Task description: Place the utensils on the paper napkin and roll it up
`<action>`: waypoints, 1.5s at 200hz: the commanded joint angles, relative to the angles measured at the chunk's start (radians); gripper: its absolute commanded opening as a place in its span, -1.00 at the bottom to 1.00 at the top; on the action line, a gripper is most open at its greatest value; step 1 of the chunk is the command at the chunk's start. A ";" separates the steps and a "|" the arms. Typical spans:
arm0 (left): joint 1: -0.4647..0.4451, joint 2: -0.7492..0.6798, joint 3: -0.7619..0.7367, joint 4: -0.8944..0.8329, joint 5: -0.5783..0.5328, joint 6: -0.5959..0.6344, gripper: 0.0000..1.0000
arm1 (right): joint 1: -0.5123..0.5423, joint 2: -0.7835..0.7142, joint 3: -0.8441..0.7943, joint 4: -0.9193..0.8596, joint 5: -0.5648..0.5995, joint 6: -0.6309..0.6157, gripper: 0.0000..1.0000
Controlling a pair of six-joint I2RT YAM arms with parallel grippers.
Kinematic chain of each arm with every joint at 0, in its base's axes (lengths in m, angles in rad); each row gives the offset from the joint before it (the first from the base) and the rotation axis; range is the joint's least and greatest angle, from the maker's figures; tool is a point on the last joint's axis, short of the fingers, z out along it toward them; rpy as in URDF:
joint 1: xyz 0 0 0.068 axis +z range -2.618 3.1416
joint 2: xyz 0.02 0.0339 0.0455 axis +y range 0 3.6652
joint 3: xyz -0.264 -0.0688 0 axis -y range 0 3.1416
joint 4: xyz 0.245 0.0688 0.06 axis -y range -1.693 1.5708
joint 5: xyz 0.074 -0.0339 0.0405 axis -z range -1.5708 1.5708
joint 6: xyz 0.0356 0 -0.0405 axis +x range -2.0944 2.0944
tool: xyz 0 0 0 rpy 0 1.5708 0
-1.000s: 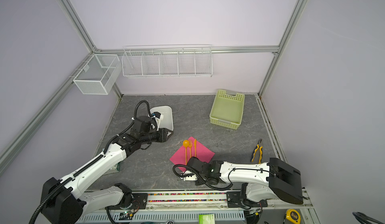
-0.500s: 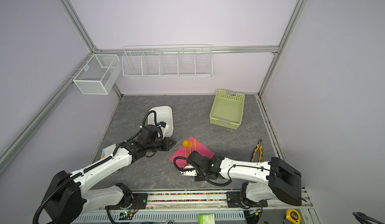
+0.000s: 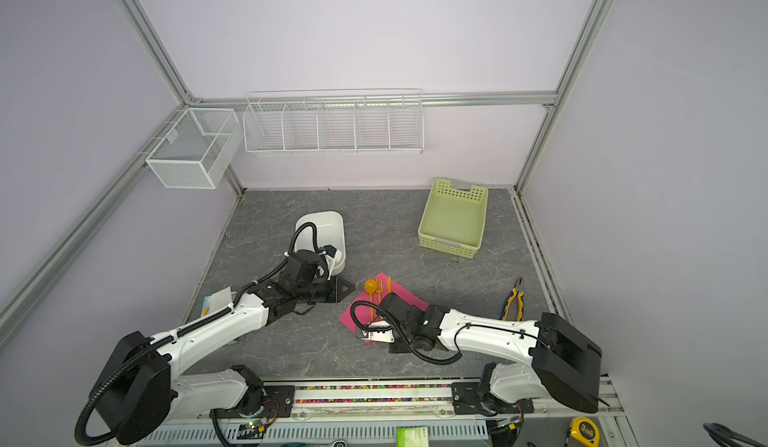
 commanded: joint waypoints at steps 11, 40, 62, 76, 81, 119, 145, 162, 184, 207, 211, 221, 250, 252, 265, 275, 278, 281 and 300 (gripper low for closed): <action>-0.007 0.022 -0.008 0.027 0.016 -0.010 -0.95 | -0.020 0.025 0.025 0.044 -0.049 0.002 -0.86; -0.006 0.020 0.016 -0.047 -0.040 0.019 -0.93 | -0.024 0.041 0.025 0.087 -0.078 0.024 -0.86; 0.009 0.012 0.085 -0.220 -0.150 0.033 -0.93 | -0.025 0.063 0.035 0.113 -0.088 0.040 -0.86; 0.031 0.001 0.095 -0.249 -0.156 0.046 -0.93 | -0.025 0.077 0.042 0.132 -0.091 0.043 -0.87; 0.041 -0.006 0.095 -0.250 -0.150 0.047 -0.93 | -0.024 0.081 0.044 0.140 -0.092 0.045 -0.86; 0.086 -0.029 0.077 -0.235 -0.103 0.056 -0.95 | -0.025 0.123 0.075 0.173 -0.088 0.054 -0.86; 0.085 -0.004 0.062 -0.164 0.035 0.103 -1.00 | -0.024 0.138 0.092 0.153 -0.085 0.081 -0.86; 0.068 0.033 0.057 -0.137 0.092 0.096 -1.00 | -0.024 0.135 0.088 0.140 -0.088 0.105 -0.87; 0.013 0.083 0.049 -0.114 0.116 0.090 -1.00 | -0.024 0.126 0.077 0.137 -0.067 0.129 -0.87; -0.017 0.133 0.036 -0.108 0.128 0.075 -1.00 | -0.025 0.126 0.065 0.146 -0.028 0.133 -0.86; -0.018 0.140 0.032 -0.108 0.128 0.071 -1.00 | -0.024 0.127 0.063 0.146 -0.022 0.132 -0.86; -0.018 0.149 0.021 -0.106 0.125 0.064 -1.00 | -0.024 0.133 0.065 0.147 -0.011 0.132 -0.86; -0.020 0.151 -0.020 -0.072 0.146 0.044 -1.00 | -0.025 0.155 0.068 0.144 -0.005 0.134 -0.86; -0.019 0.150 -0.021 -0.073 0.146 0.043 -1.00 | -0.025 0.155 0.067 0.142 -0.006 0.134 -0.86; -0.019 0.154 -0.032 -0.076 0.147 0.046 -1.00 | -0.024 0.161 0.067 0.137 -0.009 0.139 -0.86; -0.019 0.156 -0.038 -0.082 0.143 0.046 -1.00 | -0.025 0.161 0.065 0.138 -0.011 0.145 -0.86; -0.019 0.156 -0.039 -0.084 0.141 0.046 -1.00 | -0.025 0.161 0.065 0.137 -0.013 0.147 -0.86; -0.019 0.158 -0.042 -0.083 0.140 0.047 -1.00 | -0.025 0.161 0.063 0.137 -0.013 0.147 -0.86; -0.019 0.169 -0.052 -0.087 0.132 0.050 -1.00 | -0.025 0.156 0.063 0.120 -0.014 0.151 -0.86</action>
